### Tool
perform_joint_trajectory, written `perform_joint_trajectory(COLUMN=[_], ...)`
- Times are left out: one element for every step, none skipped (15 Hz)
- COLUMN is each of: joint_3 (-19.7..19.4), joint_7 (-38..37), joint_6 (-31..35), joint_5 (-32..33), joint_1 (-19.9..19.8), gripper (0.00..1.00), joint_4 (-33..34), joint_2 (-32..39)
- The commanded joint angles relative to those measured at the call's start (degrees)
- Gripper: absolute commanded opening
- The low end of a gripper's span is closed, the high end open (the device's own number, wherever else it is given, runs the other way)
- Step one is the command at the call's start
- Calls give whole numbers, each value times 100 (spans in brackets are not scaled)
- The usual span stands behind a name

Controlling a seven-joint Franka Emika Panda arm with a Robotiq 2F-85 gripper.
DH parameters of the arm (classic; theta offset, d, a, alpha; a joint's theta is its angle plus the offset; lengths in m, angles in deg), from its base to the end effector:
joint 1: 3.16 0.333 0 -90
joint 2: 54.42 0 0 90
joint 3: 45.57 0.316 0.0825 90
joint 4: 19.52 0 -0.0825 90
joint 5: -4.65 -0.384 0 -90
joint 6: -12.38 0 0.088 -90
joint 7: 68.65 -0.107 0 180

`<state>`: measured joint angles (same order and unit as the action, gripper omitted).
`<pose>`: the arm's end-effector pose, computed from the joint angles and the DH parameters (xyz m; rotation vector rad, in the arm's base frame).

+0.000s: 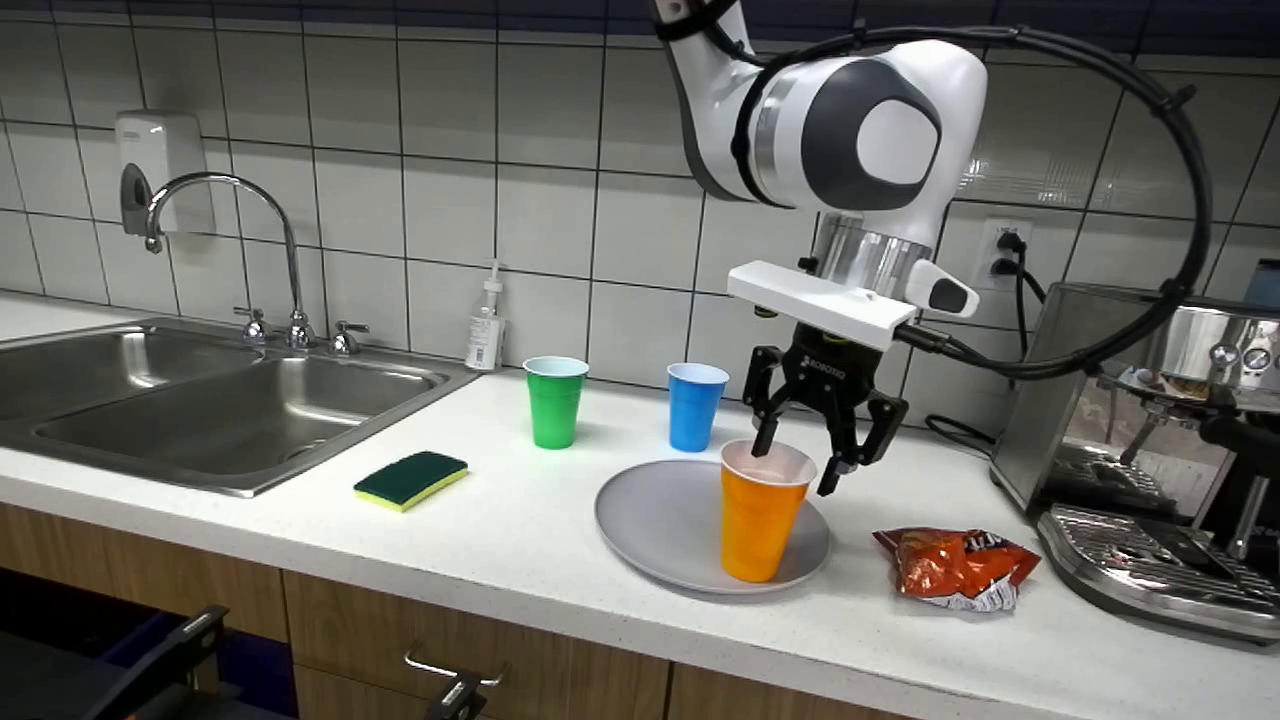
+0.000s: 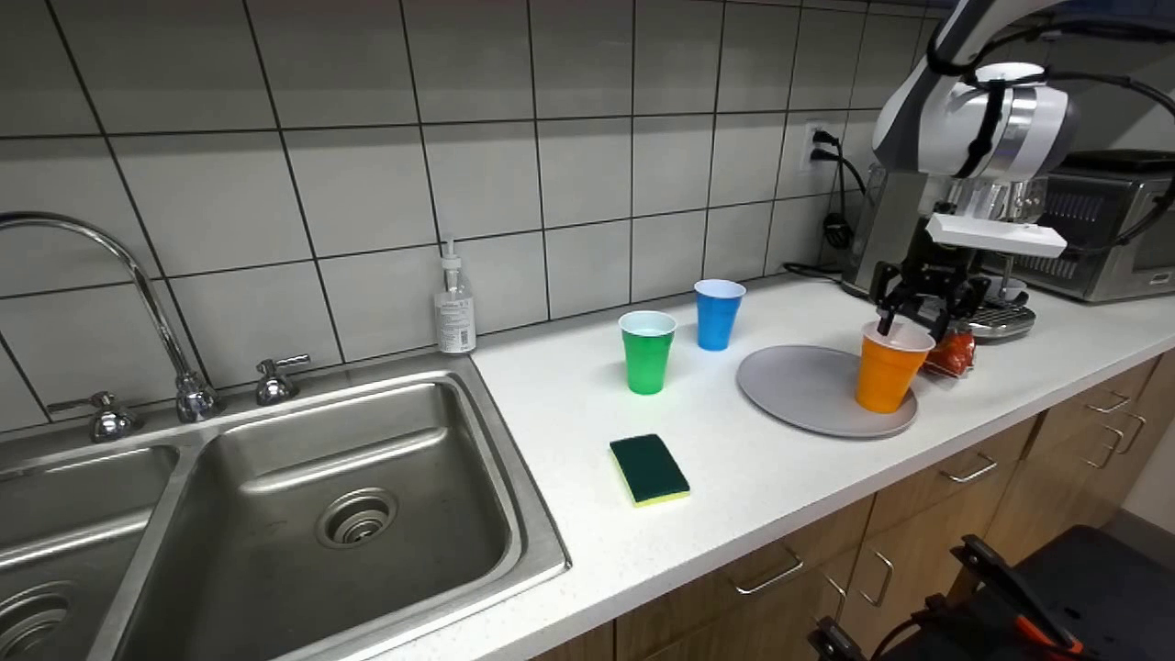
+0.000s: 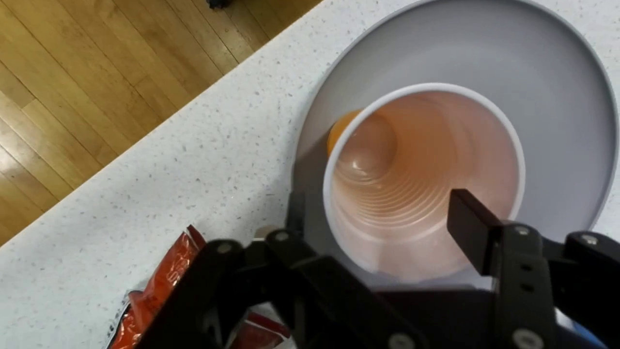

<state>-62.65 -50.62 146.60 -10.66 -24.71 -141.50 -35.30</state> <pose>0.4427 -0.3478 0.2488 -2.9090 0.8133 0.0678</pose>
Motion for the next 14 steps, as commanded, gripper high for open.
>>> perform_joint_trajectory(joint_3=[107,112,123,133,145,162,190,214,243,277,310,332,360,386], joint_7=[-79,-74,-61,-67,-70,-69,-62,-73,-72,-79,-83,-102,-97,-85], joint_6=[-211,-213,-196,-173,-174,-151,-140,-114,-84,-62,-65,-30,-35,-103], joint_5=[135,127,105,90,86,78,64,70,64,53,42,56,42,39], joint_1=[-102,-99,-99,-92,-83,-71,-60,-42,-27,-15,-5,16,19,18], gripper=[100,100,100,100,100,100,100,100,100,100,100,100,100,100], joint_4=[118,128,136,152,180,206,254,294,347,418,482,552,616,700], joint_2=[-156,-185,-211,-226,-233,-236,-225,-217,-200,-162,-138,-99,-68,-41])
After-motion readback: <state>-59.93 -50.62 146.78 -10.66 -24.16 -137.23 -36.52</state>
